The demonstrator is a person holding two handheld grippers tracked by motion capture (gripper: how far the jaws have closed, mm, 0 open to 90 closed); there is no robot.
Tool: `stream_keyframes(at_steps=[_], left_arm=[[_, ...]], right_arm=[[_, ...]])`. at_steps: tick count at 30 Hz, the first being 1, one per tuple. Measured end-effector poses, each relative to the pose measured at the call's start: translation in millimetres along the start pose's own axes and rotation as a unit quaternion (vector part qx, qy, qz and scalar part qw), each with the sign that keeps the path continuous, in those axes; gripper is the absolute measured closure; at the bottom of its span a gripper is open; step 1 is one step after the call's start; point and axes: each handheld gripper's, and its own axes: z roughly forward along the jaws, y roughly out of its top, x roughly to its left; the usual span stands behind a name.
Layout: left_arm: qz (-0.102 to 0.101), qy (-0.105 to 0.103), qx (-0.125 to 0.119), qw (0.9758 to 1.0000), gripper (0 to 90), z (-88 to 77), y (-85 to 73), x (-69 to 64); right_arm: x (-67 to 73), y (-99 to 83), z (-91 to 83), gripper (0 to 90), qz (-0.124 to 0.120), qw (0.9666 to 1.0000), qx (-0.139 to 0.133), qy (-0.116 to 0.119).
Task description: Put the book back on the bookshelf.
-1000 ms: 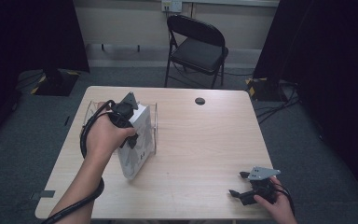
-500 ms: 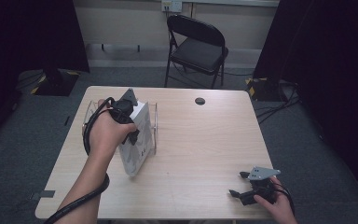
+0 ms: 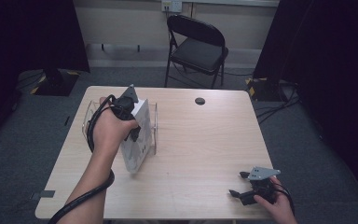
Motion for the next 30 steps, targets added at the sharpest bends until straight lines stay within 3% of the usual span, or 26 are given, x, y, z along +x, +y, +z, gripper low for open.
stream_keyframes(at_steps=[10,15,20,26,30], left_arm=[[-0.012,0.010,-0.008,0.9999,53.1,3.6,8.2,-2.1],[-0.021,0.000,-0.008,0.9997,53.2,7.4,11.0,-1.2],[-0.019,0.014,-0.015,0.9996,53.1,10.7,14.3,-5.4],[-0.024,0.011,-0.016,0.9995,53.1,14.1,17.7,-7.7],[-0.029,0.019,-0.022,0.9992,53.1,14.9,21.0,-7.0]], right_arm=[[0.3,0.1,-0.1,13.2,0.001,1.0000,0.000,0.002],[0.4,0.0,-0.1,13.2,-0.001,1.0000,0.001,0.003],[0.5,0.0,-0.2,13.2,-0.001,1.0000,0.001,0.003],[0.8,-0.1,-0.4,13.2,-0.001,1.0000,0.001,0.003],[1.0,-0.2,-0.3,13.2,-0.003,1.0000,0.000,0.003]])
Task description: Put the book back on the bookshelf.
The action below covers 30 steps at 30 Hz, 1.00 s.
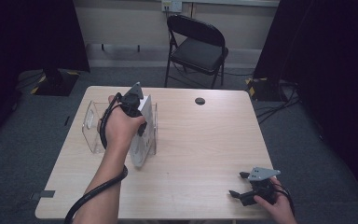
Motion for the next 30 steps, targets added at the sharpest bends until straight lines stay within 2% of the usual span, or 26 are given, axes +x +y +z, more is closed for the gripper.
stream_keyframes(at_steps=[4,7,19,22,24,30], left_arm=[[-0.004,0.008,0.002,1.0000,53.2,-0.6,2.4,1.4],[-0.006,0.001,-0.002,1.0000,53.2,0.7,3.5,3.1],[-0.013,0.013,0.000,0.9998,53.1,4.5,11.7,0.7],[-0.020,0.008,-0.003,0.9998,53.1,5.5,12.8,1.4],[-0.014,0.009,-0.001,0.9999,53.1,5.8,13.8,1.2],[-0.018,0.014,-0.001,0.9997,53.1,7.7,15.8,0.0]], right_arm=[[0.3,-0.1,-0.1,13.2,0.001,1.0000,0.000,0.000],[0.3,-0.1,-0.1,13.2,0.001,1.0000,0.000,0.000],[0.4,-0.1,-0.1,13.2,0.001,1.0000,0.000,0.000],[0.4,-0.1,-0.1,13.2,0.001,1.0000,0.000,0.000],[0.4,-0.1,-0.1,13.2,0.001,1.0000,0.000,0.000],[0.4,-0.1,-0.1,13.2,0.002,1.0000,-0.001,0.000]])
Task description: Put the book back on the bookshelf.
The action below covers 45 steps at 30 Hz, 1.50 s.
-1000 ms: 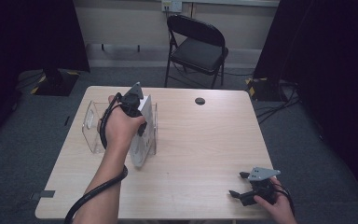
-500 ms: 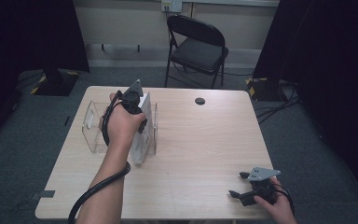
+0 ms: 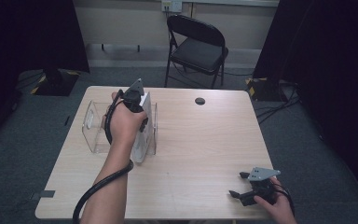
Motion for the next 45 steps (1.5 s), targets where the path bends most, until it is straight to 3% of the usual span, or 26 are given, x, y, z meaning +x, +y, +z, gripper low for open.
stream_keyframes(at_steps=[19,22,32,37,42,45], left_arm=[[-0.005,0.002,0.011,0.9999,53.1,1.2,12.3,-0.7],[-0.003,0.002,0.007,1.0000,53.2,0.4,13.9,-0.8],[-0.024,0.002,-0.017,0.9996,53.1,0.3,13.8,-0.3],[-0.022,0.010,-0.033,0.9992,53.1,3.6,14.7,-0.3],[-0.033,0.006,-0.028,0.9991,53.0,8.6,16.1,-1.9],[-0.025,0.012,-0.027,0.9993,53.0,12.4,16.3,-1.3]], right_arm=[[0.0,0.0,0.0,13.2,0.000,1.0000,0.000,0.000],[-0.2,-0.1,-0.1,13.2,-0.002,1.0000,0.001,0.001],[-0.3,-0.1,-0.1,13.2,-0.003,1.0000,0.001,0.001],[-0.1,0.0,0.1,13.2,-0.001,1.0000,0.000,0.001],[0.0,0.0,0.0,13.2,-0.001,1.0000,0.000,0.000],[-0.1,0.0,0.1,13.2,-0.001,1.0000,0.000,0.000]])
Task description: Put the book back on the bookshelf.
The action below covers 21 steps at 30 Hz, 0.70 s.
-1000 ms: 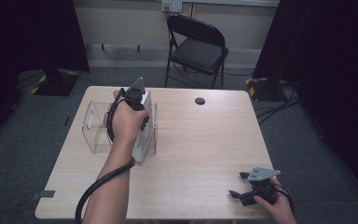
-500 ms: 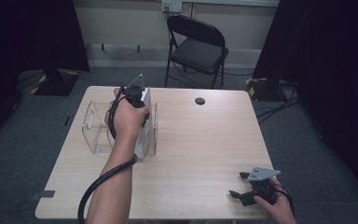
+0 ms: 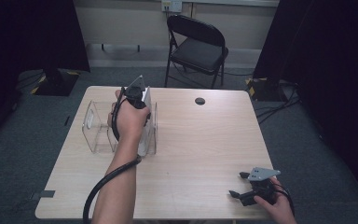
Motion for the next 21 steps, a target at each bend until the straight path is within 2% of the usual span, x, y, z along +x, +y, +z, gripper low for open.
stream_keyframes(at_steps=[2,4,5,9,10,14,15,16,21], left_arm=[[-0.009,0.000,-0.004,1.0000,53.0,0.6,-0.6,-1.0],[0.005,-0.003,0.001,1.0000,53.0,0.2,-0.3,1.4],[-0.010,0.000,-0.006,0.9999,53.0,1.0,-0.9,-0.5],[-0.005,0.002,-0.003,1.0000,52.8,0.9,-1.6,-1.3],[-0.011,-0.001,-0.005,0.9999,52.8,1.5,-1.8,-2.4],[-0.011,0.007,-0.007,0.9999,52.6,1.9,-1.7,-4.1],[-0.003,0.007,-0.003,1.0000,52.5,1.4,-1.3,-2.9],[-0.012,0.005,-0.005,0.9999,52.5,1.8,-1.4,-3.8],[-0.012,0.001,-0.004,0.9999,52.1,1.9,-1.8,-1.6]], right_arm=[[0.1,0.0,-0.2,13.2,-0.001,1.0000,0.001,0.000],[0.1,0.0,0.0,13.2,0.000,1.0000,0.001,0.001],[0.1,0.0,-0.2,13.2,-0.001,1.0000,0.001,0.000],[0.1,0.0,-0.2,13.2,-0.001,1.0000,0.001,0.000],[0.2,0.0,-0.1,13.2,-0.001,1.0000,0.001,0.000],[0.3,0.0,-0.1,13.2,-0.001,1.0000,0.001,0.000],[0.2,0.0,0.0,13.2,-0.001,1.0000,0.001,0.001],[0.2,0.0,-0.1,13.2,-0.001,1.0000,0.001,0.000],[0.2,0.0,-0.1,13.2,-0.001,1.0000,0.001,0.000]])
